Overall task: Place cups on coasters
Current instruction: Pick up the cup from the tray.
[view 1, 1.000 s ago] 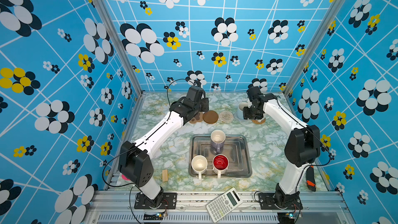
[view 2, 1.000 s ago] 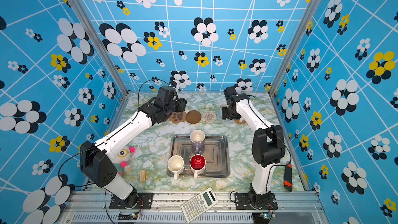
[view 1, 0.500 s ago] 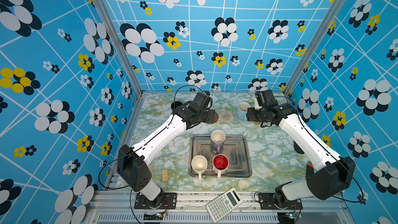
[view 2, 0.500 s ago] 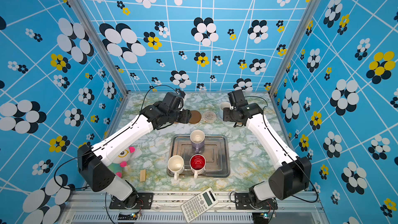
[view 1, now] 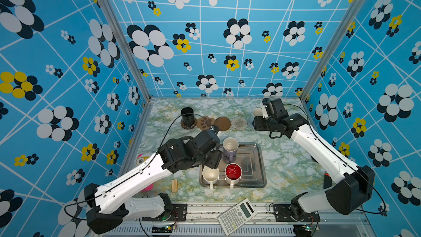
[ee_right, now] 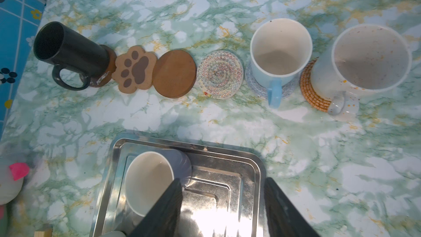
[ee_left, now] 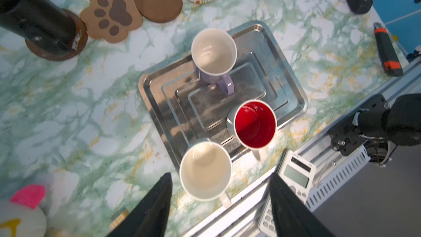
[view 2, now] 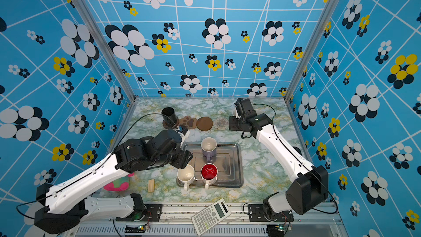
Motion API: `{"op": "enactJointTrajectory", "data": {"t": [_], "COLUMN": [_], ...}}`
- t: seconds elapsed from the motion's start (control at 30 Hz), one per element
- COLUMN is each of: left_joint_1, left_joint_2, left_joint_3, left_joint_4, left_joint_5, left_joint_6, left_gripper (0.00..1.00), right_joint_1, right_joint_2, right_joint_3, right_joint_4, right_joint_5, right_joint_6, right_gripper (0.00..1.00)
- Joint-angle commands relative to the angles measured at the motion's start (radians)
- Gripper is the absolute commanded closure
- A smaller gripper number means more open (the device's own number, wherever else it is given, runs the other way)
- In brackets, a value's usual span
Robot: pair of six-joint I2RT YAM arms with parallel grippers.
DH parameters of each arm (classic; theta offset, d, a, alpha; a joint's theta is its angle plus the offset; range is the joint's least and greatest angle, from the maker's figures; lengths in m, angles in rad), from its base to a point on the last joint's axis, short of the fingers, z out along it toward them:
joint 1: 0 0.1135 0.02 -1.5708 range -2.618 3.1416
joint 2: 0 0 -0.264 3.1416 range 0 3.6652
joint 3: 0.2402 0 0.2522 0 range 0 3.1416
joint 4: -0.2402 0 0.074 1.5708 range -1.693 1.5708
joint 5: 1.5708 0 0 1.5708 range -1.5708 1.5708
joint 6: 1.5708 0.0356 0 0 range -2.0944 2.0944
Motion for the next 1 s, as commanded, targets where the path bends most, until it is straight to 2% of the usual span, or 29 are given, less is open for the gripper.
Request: {"op": "enactJointTrajectory", "data": {"t": [0.0, 0.13, 0.27, 0.63, 0.97], "left_joint_1": [-0.086, -0.176, -0.226, -0.242, -0.242], "left_joint_2": [-0.034, -0.041, -0.022, -0.013, 0.039], "left_joint_3": [-0.061, -0.13, -0.195, -0.358, -0.419], "left_joint_4": [-0.131, -0.169, -0.156, 0.067, 0.133], "left_joint_5": [-0.078, -0.082, -0.041, 0.025, 0.006], "left_joint_6": [-0.16, -0.28, -0.355, -0.413, -0.463], "left_gripper": [0.32, 0.35, 0.36, 0.37, 0.38], "right_joint_1": [0.025, 0.049, 0.058, 0.058, 0.058], "right_joint_2": [0.024, 0.04, 0.034, -0.002, -0.007], "right_joint_3": [-0.018, -0.03, -0.049, -0.097, -0.115], "right_joint_4": [0.054, 0.072, 0.085, 0.096, 0.104], "right_joint_5": [-0.027, -0.034, -0.036, -0.024, -0.026], "right_joint_6": [0.013, 0.014, 0.018, 0.022, 0.028], "right_gripper": [0.41, 0.41, 0.41, 0.41, 0.41]}}
